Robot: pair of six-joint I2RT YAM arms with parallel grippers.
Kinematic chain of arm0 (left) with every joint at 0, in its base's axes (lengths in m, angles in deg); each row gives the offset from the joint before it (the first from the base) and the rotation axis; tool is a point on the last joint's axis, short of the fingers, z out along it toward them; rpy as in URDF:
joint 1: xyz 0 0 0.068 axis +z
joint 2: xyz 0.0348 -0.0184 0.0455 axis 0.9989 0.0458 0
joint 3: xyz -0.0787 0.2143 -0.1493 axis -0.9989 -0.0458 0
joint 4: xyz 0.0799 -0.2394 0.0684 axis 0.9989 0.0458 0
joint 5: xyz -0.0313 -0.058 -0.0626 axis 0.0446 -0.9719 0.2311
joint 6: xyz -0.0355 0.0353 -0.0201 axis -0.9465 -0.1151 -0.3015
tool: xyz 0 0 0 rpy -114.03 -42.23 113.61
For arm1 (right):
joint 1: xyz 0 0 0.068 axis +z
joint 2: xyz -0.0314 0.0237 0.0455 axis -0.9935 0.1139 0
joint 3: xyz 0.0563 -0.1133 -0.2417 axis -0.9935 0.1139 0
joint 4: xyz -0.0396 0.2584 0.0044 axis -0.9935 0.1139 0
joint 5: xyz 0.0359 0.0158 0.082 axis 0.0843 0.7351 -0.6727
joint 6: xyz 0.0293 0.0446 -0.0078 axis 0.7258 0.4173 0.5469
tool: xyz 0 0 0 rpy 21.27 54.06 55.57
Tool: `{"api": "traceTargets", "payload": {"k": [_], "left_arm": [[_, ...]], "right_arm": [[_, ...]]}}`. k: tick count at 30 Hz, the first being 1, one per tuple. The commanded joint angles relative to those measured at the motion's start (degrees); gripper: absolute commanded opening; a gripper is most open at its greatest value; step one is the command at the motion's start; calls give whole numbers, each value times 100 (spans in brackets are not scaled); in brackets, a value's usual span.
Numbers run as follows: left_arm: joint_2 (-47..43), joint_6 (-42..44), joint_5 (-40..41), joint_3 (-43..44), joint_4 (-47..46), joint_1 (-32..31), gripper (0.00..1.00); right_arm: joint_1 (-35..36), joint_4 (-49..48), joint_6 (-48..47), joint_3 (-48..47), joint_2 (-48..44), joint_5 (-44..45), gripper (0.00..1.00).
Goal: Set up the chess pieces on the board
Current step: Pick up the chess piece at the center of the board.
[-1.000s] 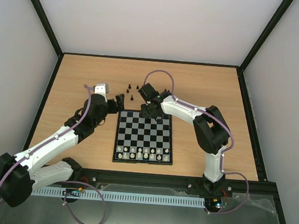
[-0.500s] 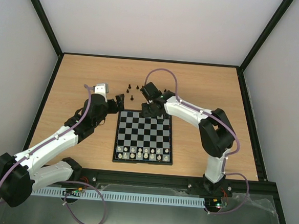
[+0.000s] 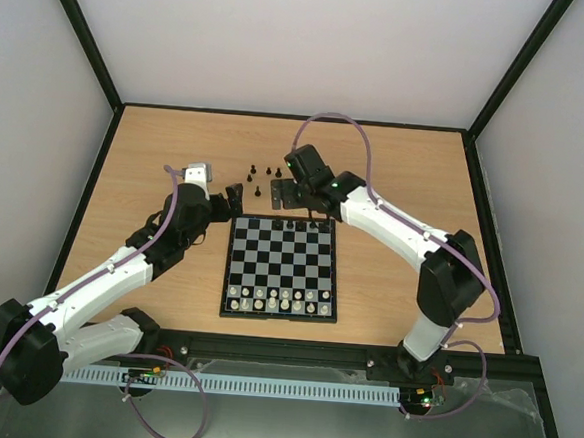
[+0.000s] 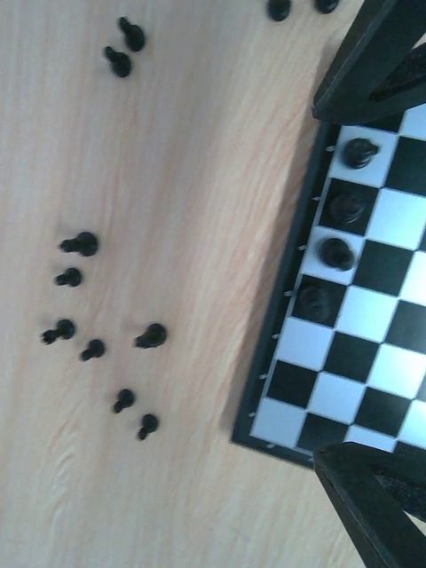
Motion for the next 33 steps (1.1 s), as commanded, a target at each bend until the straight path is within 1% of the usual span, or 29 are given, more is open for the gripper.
{"api": "traceTargets", "payload": {"k": [1,5,6,7,9,12,13,15,16,22,29,33], "left_arm": [[-25,12,23,37,32,6,99],[-92,12,6,30,27,0,99],[-106,12,6,29,31,0,99],[-114,12,4,23,33,7,99],[-127,12,6,30,40,4,99],[-143,4,-3,33,52,1,99],[-157,3,0,28,57,2,99],[-170,3,14,30,66,5,99],[-180,7,22,27,67,1,99],[-186,13,41,24,75,5,99],[-126,3,38,34,61,0,99],[-122,12,41,39,67,1,99]], "right_arm": [[-120,395,125,-850,552,195,99],[-320,295,180,-1307,931,-47,99],[-376,239,194,-1390,990,-153,100],[-438,193,203,-1470,1066,-239,98],[-563,187,210,-1716,1288,-356,94],[-696,221,119,-2205,1730,-471,84],[-718,239,62,-2378,1912,-499,79],[-744,312,-58,-2724,2276,-525,75],[-749,355,-108,-2905,2440,-530,71],[-806,613,-199,-3735,3398,-589,59],[-881,746,-131,-4421,4109,-672,45],[-909,832,-87,-4774,4436,-666,39]]}}
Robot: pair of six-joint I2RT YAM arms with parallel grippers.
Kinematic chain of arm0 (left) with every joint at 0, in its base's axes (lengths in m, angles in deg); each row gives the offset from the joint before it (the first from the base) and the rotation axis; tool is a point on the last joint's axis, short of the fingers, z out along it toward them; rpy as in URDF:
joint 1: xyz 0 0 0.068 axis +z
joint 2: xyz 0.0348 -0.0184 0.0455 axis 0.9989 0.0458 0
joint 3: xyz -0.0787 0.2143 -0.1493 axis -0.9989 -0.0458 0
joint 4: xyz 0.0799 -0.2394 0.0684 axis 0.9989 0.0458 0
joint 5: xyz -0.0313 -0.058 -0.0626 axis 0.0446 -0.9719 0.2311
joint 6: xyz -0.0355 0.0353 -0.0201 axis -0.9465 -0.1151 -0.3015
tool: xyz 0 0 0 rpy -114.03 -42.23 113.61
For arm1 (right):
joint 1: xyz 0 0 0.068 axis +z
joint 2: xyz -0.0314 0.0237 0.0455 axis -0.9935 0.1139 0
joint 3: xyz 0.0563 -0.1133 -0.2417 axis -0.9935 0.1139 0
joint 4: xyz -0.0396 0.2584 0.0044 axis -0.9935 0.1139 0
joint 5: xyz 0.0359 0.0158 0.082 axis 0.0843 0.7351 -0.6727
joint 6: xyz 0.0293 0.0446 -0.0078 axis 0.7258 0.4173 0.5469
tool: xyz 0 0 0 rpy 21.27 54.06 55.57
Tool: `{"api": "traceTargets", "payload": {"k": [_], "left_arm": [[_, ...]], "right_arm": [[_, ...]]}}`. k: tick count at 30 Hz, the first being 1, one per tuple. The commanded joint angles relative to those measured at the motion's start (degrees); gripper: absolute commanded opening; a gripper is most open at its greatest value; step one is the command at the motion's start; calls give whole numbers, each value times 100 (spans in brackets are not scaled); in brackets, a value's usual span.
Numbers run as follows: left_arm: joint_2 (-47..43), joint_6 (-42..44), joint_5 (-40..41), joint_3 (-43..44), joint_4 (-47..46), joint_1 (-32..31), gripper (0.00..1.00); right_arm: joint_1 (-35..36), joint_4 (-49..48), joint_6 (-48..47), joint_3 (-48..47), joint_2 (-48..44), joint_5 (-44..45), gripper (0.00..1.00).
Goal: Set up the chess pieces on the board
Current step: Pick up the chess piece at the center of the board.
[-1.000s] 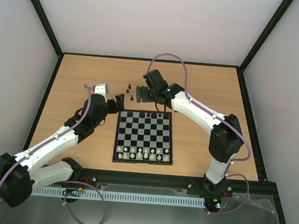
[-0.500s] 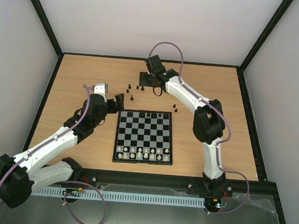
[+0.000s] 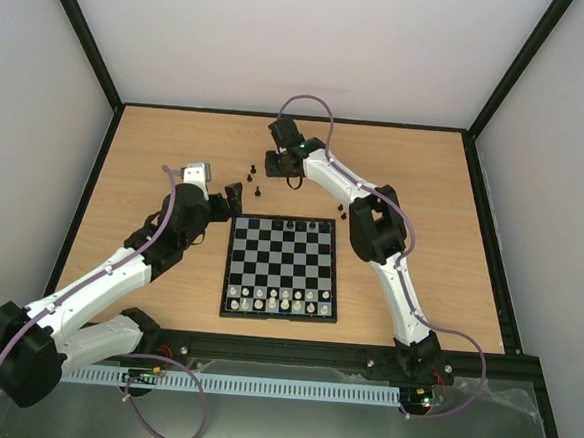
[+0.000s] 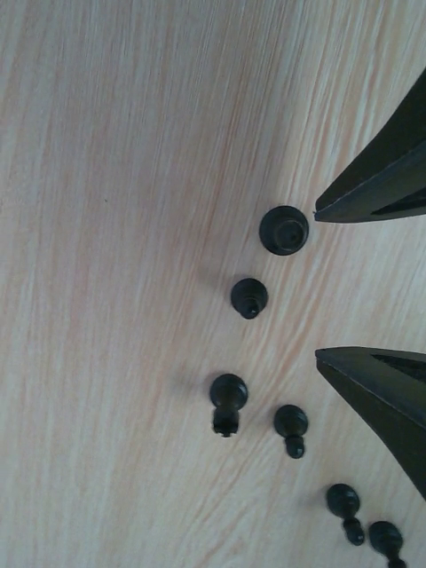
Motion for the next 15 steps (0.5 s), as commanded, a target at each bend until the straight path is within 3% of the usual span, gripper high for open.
{"api": "traceTargets", "payload": {"k": [1,15], "left_arm": [[-34,8,45,40,67,0,99],[-33,9,50,40,66,2,99]], "right_arm": [[-67,345,61,-476,259,-23,39],[-200,483,74,-780,484,-75,37]]}}
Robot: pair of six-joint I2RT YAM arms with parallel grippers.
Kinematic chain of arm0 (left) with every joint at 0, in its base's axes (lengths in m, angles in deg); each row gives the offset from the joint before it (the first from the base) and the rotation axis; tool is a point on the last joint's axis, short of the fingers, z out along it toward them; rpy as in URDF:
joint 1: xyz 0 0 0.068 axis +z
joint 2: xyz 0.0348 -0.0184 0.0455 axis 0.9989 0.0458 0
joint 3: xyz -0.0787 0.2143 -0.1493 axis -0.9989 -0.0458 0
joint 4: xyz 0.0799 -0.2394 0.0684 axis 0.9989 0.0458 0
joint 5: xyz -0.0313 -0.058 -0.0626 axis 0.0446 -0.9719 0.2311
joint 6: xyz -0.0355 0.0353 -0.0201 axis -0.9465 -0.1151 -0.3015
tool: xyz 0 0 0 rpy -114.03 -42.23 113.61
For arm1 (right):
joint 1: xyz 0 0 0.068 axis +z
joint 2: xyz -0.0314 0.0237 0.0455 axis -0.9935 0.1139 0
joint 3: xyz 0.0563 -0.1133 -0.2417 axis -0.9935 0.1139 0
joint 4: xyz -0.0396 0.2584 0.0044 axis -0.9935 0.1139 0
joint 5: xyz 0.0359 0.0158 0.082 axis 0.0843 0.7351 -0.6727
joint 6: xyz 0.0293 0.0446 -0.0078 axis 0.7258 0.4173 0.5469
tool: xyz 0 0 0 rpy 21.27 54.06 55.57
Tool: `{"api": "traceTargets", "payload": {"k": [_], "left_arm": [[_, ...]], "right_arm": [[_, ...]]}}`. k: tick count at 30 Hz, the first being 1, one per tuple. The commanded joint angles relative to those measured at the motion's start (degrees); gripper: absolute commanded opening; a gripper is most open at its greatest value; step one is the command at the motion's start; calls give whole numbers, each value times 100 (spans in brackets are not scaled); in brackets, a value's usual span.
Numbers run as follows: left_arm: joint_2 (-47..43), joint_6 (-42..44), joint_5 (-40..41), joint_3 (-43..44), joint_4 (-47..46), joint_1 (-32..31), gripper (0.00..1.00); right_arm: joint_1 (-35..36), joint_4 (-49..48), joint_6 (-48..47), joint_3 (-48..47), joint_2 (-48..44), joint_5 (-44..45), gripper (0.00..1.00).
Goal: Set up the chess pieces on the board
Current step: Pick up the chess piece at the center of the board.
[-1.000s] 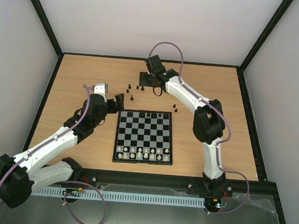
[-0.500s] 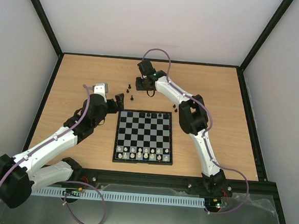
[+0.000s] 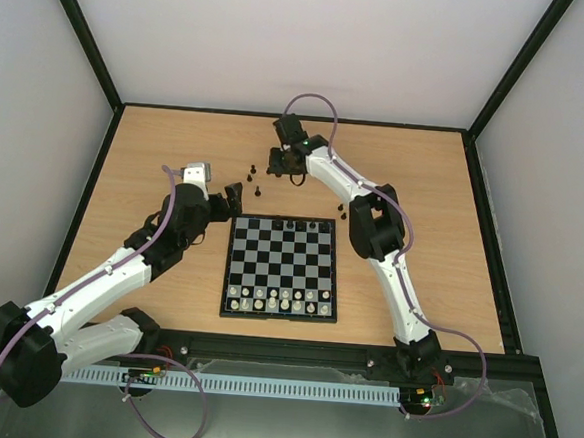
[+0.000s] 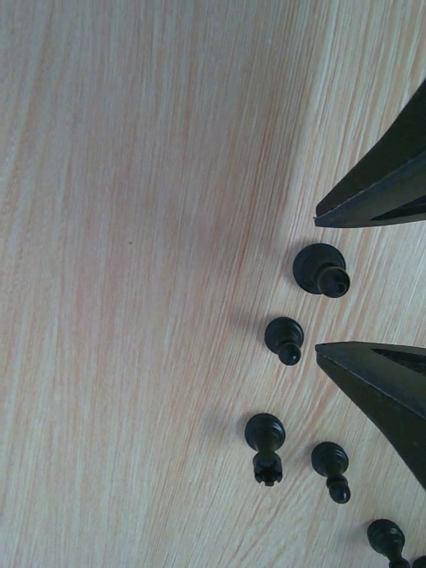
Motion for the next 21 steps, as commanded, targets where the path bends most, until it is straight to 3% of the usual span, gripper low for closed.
{"api": "traceTargets", "payload": {"k": [1,21], "left_arm": [[-27,15,50,40,60,5,99],[-48,9,74,47,82,5,99]], "right_arm": [[-42,389,-26,-371,148,-92,37],[-54,602,-102,-574,428,-231,34]]}}
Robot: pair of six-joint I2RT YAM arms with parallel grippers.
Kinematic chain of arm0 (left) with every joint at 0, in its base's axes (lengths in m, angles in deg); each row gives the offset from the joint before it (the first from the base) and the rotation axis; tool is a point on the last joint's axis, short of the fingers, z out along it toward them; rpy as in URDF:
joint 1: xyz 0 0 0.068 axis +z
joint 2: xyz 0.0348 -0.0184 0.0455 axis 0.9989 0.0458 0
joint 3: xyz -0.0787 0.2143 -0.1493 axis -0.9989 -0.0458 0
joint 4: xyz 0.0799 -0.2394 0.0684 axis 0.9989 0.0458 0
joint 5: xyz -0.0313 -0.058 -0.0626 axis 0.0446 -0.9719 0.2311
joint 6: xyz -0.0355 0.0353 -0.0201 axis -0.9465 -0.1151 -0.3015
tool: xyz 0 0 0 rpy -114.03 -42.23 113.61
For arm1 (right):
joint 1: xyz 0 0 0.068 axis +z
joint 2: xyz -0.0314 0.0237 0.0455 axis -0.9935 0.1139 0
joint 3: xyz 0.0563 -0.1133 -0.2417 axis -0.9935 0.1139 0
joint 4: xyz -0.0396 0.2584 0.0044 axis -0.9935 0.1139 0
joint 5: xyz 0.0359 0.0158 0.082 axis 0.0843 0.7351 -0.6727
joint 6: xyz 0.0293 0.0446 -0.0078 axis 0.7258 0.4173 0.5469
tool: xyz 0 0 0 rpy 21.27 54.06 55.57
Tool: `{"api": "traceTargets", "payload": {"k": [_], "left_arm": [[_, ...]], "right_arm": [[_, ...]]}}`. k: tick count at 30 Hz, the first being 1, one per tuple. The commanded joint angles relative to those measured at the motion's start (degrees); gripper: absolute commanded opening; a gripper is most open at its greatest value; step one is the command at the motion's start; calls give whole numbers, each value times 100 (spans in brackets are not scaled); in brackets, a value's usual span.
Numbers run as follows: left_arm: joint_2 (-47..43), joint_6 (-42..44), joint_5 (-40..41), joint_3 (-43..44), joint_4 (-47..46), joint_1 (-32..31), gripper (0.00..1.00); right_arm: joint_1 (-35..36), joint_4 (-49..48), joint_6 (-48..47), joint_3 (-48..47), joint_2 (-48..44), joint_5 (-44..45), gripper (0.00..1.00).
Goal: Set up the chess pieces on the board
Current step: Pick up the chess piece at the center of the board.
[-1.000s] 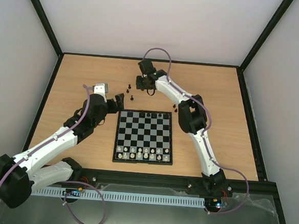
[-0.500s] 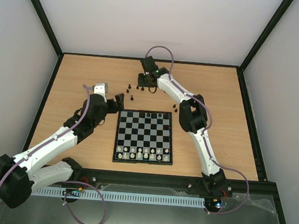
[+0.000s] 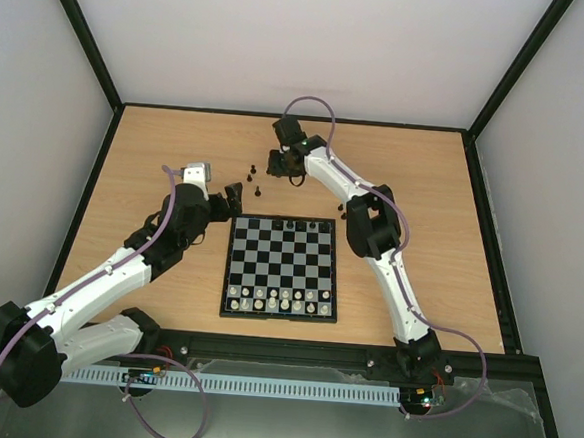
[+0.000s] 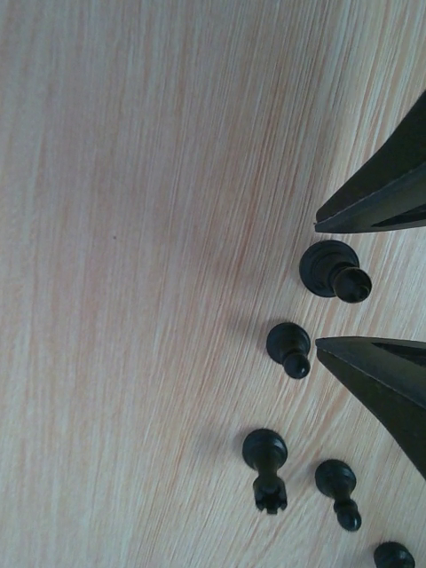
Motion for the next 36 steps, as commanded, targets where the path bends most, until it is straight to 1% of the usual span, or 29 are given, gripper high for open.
{"api": "traceTargets", "payload": {"k": [1,8,14,16,27,36], "left_arm": [[-50,11,76,47,81,1,99],[-56,9,76,43,80,1,99],[-46,11,85,41,80,5,99],[-50,14,85,49,82,5,99],[-56,11,81,48,87,0,99],[-68,10,85,46,91,0,99]], "right_arm": [[-19,379,-76,-163,126,-66,33],[-19,359,-72,-187,131,-57,28],[-20,318,-72,-203,133,-74,27],[-19,311,-72,-207,147,-77,25],[-19,288,-63,-233,153,-105,18],[-19,301,-83,-262,157,-79,12]]}}
